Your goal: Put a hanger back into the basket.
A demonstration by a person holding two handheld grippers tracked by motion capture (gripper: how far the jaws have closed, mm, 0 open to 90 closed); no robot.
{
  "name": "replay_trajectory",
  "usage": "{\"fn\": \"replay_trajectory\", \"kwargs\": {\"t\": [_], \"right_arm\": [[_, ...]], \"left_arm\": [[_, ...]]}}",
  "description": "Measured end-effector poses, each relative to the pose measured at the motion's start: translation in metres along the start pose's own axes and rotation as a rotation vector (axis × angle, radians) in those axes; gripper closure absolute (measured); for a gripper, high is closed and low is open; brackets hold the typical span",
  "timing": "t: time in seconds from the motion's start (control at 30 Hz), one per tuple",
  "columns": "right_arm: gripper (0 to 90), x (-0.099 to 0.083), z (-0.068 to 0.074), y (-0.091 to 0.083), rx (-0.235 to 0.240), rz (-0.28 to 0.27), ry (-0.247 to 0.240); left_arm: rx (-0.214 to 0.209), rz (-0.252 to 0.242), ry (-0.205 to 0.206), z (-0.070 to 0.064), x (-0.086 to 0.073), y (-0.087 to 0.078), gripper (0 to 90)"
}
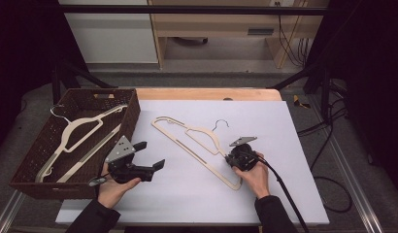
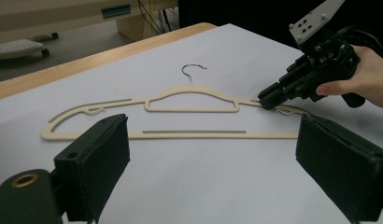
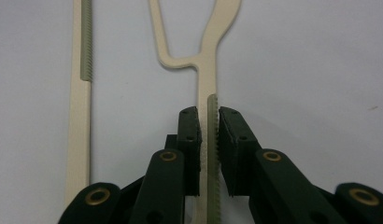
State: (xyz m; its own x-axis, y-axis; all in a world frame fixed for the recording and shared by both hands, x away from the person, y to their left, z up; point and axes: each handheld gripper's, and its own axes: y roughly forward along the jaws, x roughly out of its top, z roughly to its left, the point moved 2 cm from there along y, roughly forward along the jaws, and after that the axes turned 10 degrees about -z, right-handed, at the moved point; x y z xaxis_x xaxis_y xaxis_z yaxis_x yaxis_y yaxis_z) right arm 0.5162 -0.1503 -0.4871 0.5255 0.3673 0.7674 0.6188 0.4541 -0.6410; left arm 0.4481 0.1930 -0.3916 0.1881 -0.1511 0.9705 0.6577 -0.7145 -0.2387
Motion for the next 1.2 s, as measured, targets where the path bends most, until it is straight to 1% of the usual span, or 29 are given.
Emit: {"fn": "replay_trajectory", "kwargs": {"t": [0.07, 0.1, 0.17, 0.2, 0.23, 0.27, 0.3, 0.37, 0.4, 0.43, 0.47, 0.5, 0.53, 0.57, 0.6, 0.63, 0.67, 0.7, 0.73, 0.77, 0.83, 0.87, 0.93, 0.97, 1.03, 1.07, 1.1, 1.17, 1.2], "right_arm": [[79.6, 0.000, 0.000, 0.000, 0.006, 0.000, 0.003], [79.7, 0.001, 0.000, 0.000, 0.003, 0.002, 0.026], [79.7, 0.000, -0.002, -0.002, 0.008, -0.011, 0.012], [79.7, 0.000, -0.002, -0.002, 0.008, -0.011, 0.012], [79.8, 0.003, -0.002, -0.006, 0.006, -0.034, 0.017], [79.8, 0.003, -0.002, -0.006, 0.006, -0.034, 0.017], [79.8, 0.005, -0.003, -0.010, 0.005, -0.046, -0.004], [79.8, 0.005, -0.003, -0.013, 0.003, -0.059, -0.024], [79.8, 0.006, -0.002, -0.014, -0.003, -0.065, -0.026], [79.8, 0.006, -0.002, -0.017, -0.002, -0.064, -0.035], [79.9, 0.007, -0.002, -0.018, -0.010, -0.070, -0.047], [79.9, 0.008, -0.001, -0.020, -0.015, -0.079, -0.061], [79.9, 0.009, 0.000, -0.023, -0.017, -0.086, -0.071], [79.9, 0.010, 0.000, -0.025, -0.016, -0.096, -0.077], [79.9, 0.010, 0.000, -0.025, -0.016, -0.096, -0.077], [79.9, 0.012, 0.002, -0.030, -0.022, -0.107, -0.083], [79.9, 0.013, 0.002, -0.032, -0.024, -0.111, -0.096], [79.9, 0.014, 0.003, -0.034, -0.023, -0.113, -0.098], [79.9, 0.015, 0.004, -0.035, -0.023, -0.116, -0.102], [79.9, 0.015, 0.005, -0.036, -0.023, -0.118, -0.108], [79.9, 0.016, 0.006, -0.038, -0.021, -0.118, -0.115], [79.9, 0.016, 0.006, -0.038, -0.021, -0.118, -0.115], [79.9, 0.017, 0.007, -0.039, -0.022, -0.129, -0.116], [79.9, 0.017, 0.007, -0.041, -0.024, -0.128, -0.121], [79.9, 0.017, 0.008, -0.043, -0.030, -0.133, -0.130], [79.9, 0.018, 0.009, -0.044, -0.030, -0.135, -0.139], [79.9, 0.018, 0.009, -0.045, -0.033, -0.140, -0.144], [79.9, 0.019, 0.011, -0.048, -0.036, -0.149, -0.146], [79.9, 0.019, 0.011, -0.048, -0.036, -0.149, -0.146]], "left_arm": [[-0.001, 0.003, 0.004, -0.001, 0.001, 0.002, 9.7], [-0.002, 0.006, 0.005, -0.001, 0.002, 0.004, 9.6], [-0.006, 0.014, 0.008, 0.000, 0.006, 0.011, 9.7], [-0.006, 0.014, 0.008, 0.000, 0.006, 0.011, 9.7], [-0.009, 0.016, 0.006, 0.000, 0.008, 0.014, 9.7], [-0.011, 0.016, 0.004, 0.001, 0.010, 0.018, 9.7], [-0.016, 0.014, -0.009, 0.002, 0.013, 0.027, 9.7], [-0.015, 0.021, -0.010, 0.002, 0.017, 0.038, 9.9], [-0.015, 0.021, -0.010, 0.002, 0.017, 0.038, 10.0], [-0.018, 0.027, -0.020, 0.002, 0.019, 0.050, 10.1], [-0.018, 0.027, -0.020, 0.002, 0.019, 0.050, 10.2], [-0.020, 0.035, -0.016, 0.001, 0.022, 0.062, 10.2], [-0.022, 0.041, -0.015, 0.001, 0.023, 0.068, 10.4], [-0.023, 0.047, -0.018, 0.001, 0.024, 0.074, 10.5], [-0.023, 0.047, -0.018, 0.001, 0.024, 0.074, 10.5], [-0.021, 0.053, -0.024, 0.001, 0.026, 0.087, 10.6], [-0.025, 0.061, -0.025, 0.002, 0.027, 0.093, 10.9], [-0.028, 0.065, -0.028, 0.002, 0.028, 0.099, 11.1], [-0.028, 0.065, -0.028, 0.002, 0.028, 0.099, 11.3], [-0.025, 0.081, -0.028, 0.004, 0.029, 0.112, 11.5], [-0.028, 0.095, -0.033, 0.006, 0.030, 0.125, 11.9], [-0.028, 0.095, -0.033, 0.006, 0.030, 0.125, 12.1], [-0.028, 0.102, -0.028, 0.009, 0.031, 0.136, 12.9], [-0.030, 0.104, -0.032, 0.009, 0.031, 0.142, 13.1], [-0.041, 0.106, -0.029, 0.013, 0.031, 0.154, 13.3], [-0.041, 0.106, -0.029, 0.013, 0.031, 0.154, 13.8], [-0.044, 0.116, -0.037, 0.014, 0.030, 0.161, 14.0], [-0.040, 0.122, -0.032, 0.014, 0.029, 0.164, 14.3], [-0.041, 0.129, -0.037, 0.015, 0.028, 0.167, 14.3]]}}
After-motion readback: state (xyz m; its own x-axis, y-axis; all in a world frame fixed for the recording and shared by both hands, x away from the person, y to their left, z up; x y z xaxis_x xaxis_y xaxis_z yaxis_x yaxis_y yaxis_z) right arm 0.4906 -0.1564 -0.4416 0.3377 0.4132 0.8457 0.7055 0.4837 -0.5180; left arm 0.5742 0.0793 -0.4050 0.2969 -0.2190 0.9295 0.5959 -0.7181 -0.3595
